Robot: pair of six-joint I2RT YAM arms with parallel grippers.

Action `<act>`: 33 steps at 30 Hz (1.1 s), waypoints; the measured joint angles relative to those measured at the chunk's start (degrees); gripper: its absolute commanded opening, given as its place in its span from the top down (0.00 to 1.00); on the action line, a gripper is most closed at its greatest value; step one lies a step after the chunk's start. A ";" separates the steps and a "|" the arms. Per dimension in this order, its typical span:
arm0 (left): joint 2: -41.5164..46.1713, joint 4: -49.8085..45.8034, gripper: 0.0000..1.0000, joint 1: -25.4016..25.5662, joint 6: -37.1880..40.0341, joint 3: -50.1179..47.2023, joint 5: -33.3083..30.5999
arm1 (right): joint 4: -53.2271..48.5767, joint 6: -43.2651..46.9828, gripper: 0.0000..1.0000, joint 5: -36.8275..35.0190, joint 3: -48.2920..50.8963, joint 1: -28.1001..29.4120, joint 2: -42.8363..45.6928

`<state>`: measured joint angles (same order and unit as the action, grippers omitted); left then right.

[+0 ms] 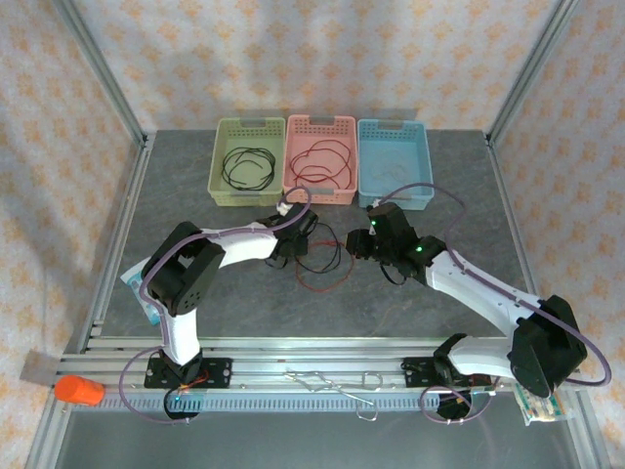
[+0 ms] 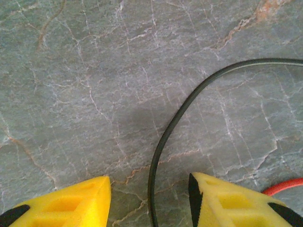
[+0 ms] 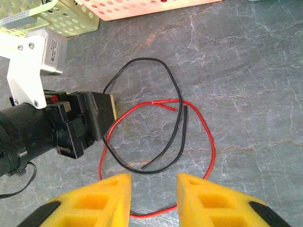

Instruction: Untangle the cables

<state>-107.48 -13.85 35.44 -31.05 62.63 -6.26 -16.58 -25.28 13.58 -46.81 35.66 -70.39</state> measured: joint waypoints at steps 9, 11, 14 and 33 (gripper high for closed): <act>-0.28 0.87 0.82 -0.31 0.42 0.02 0.02 | 0.02 -0.02 0.71 -0.11 0.02 0.00 0.50; -0.28 1.20 0.86 -0.22 0.68 0.02 0.02 | 0.02 -0.04 0.71 -0.26 0.00 0.00 0.74; 0.00 1.29 0.91 -0.17 0.92 -0.13 -0.02 | 0.09 -0.09 0.71 -0.70 0.02 0.00 1.25; 24.85 2.32 1.00 3.96 4.57 -5.88 -1.46 | 2.10 1.11 0.70 -8.87 0.24 0.00 10.14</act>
<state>-82.63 -11.53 39.40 -26.48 56.75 -7.73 -14.48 -24.16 4.71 -46.57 35.66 -60.25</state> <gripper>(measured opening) 0.050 0.302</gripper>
